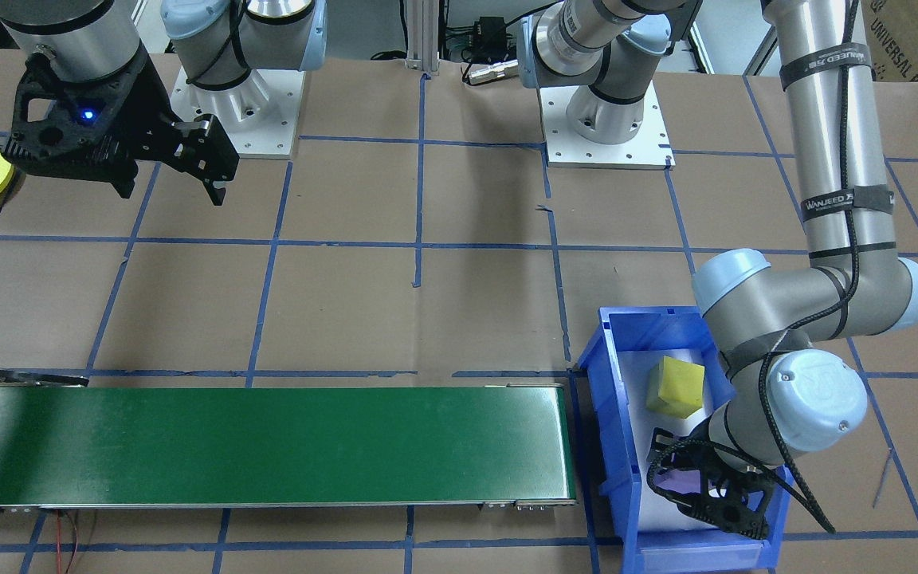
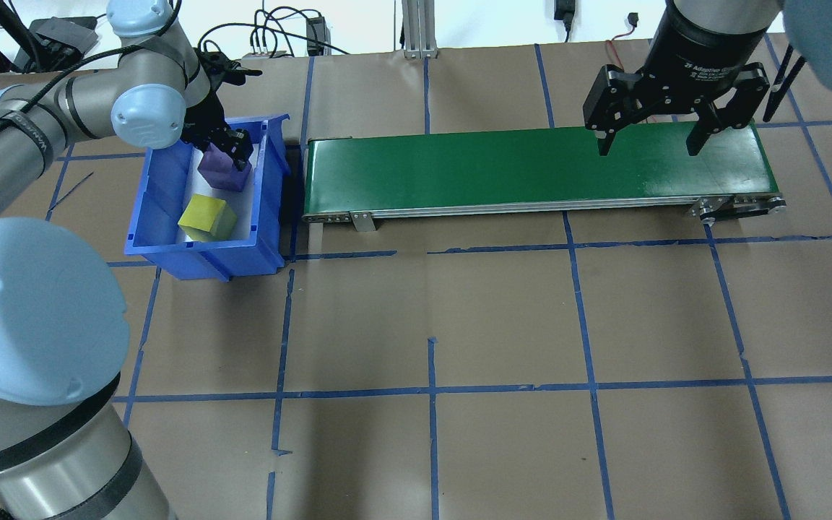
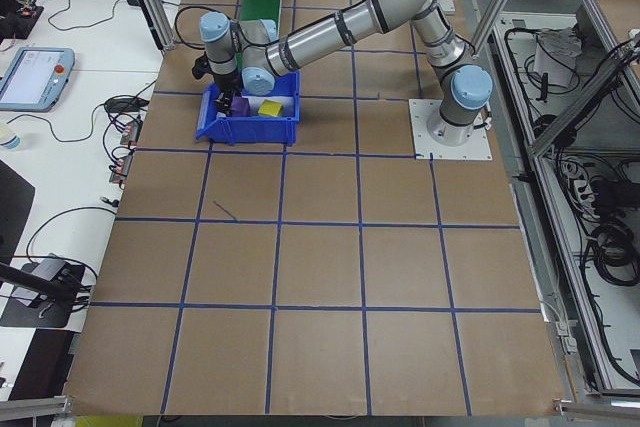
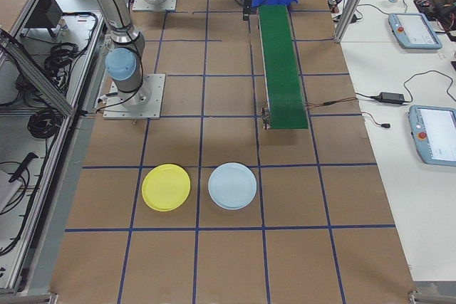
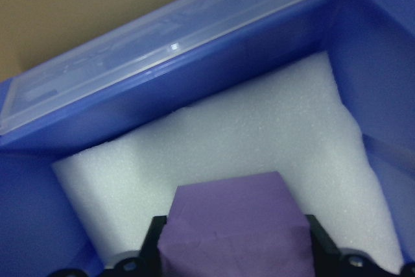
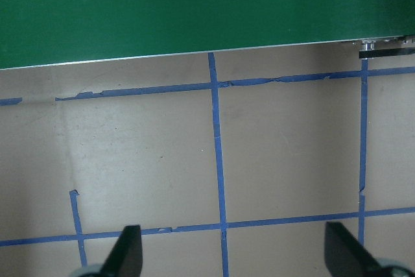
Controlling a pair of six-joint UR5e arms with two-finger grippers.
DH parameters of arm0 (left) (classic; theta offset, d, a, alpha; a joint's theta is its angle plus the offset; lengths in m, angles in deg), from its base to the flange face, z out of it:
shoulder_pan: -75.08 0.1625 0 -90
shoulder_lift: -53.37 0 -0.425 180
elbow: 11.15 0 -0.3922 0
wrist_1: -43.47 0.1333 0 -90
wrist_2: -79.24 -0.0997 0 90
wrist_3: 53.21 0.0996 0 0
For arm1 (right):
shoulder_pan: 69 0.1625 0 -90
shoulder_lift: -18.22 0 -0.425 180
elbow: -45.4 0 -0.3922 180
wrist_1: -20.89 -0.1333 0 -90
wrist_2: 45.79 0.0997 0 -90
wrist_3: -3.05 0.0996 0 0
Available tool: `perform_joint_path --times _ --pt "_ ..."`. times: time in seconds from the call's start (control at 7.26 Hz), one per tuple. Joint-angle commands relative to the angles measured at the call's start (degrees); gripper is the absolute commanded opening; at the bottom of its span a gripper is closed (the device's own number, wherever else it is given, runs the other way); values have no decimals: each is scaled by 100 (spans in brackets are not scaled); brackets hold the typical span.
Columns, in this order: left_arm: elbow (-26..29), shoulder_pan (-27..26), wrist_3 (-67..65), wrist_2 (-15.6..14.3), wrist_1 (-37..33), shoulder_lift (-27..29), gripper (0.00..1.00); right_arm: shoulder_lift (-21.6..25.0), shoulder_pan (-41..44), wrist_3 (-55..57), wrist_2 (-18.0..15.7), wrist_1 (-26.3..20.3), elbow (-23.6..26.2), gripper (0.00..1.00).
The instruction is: Move block left to right into plate
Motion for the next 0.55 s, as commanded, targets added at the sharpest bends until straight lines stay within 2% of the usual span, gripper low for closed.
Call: perform_joint_path --times 0.0,0.14,0.28,0.41 --pt "107 0 -235 -32 -462 -312 48 0 0 -1 -1 10 0 100" --pt "126 0 -394 -23 -736 -680 49 0 0 -18 -1 10 0 100" --pt "117 -139 -1135 30 -765 -1093 50 0 0 -18 -1 10 0 100" --pt "126 -515 -1804 39 -765 -1262 52 0 0 -18 7 45 0 100"
